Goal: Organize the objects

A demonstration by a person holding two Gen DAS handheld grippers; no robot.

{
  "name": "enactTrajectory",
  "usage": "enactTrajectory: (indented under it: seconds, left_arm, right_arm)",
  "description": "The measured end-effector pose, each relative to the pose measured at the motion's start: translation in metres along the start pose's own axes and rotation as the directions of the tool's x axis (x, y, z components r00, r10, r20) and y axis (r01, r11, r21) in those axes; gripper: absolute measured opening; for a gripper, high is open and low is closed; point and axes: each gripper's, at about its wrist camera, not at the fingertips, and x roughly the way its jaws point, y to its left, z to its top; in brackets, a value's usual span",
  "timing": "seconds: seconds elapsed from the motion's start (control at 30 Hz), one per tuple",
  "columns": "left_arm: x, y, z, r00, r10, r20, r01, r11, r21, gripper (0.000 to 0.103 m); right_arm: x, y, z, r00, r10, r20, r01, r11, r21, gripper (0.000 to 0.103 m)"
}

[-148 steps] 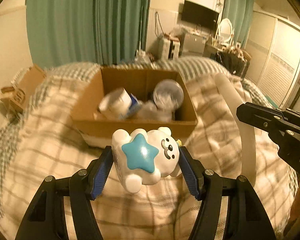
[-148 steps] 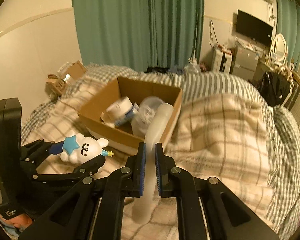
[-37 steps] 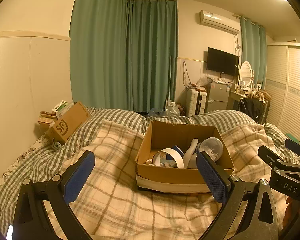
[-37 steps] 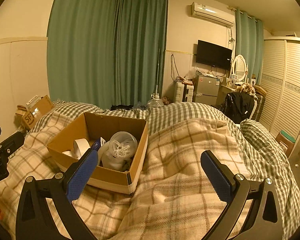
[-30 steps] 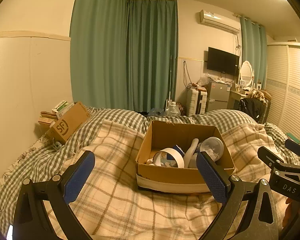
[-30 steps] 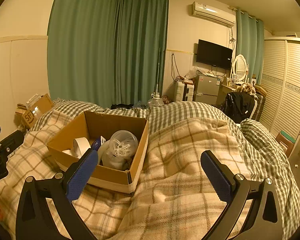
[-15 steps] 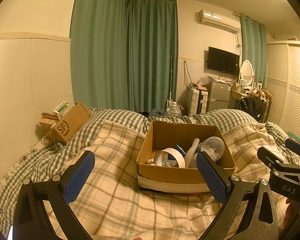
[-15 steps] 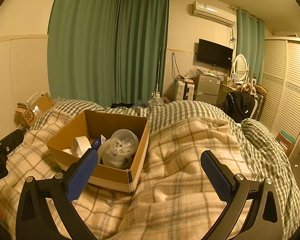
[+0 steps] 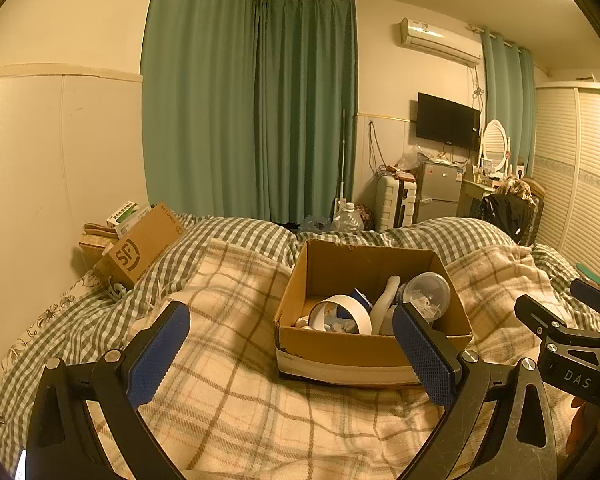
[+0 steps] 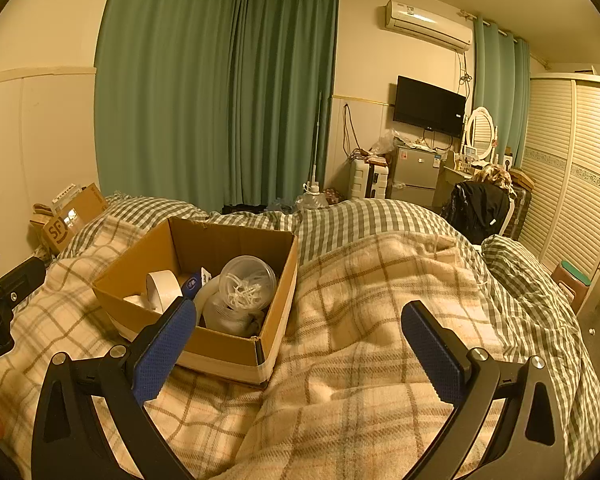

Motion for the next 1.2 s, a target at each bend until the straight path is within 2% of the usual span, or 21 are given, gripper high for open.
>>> enactTrajectory:
  seconds: [1.2]
  left_arm:
    - [0.0001, 0.0008, -0.0036, 1.0, 0.009, -0.003, -0.009, 1.0, 0.006, 0.103]
  right_arm:
    - [0.0018, -0.0005, -0.0034, 1.0, -0.001, -0.011, 0.001, 1.0, -0.001, 0.103]
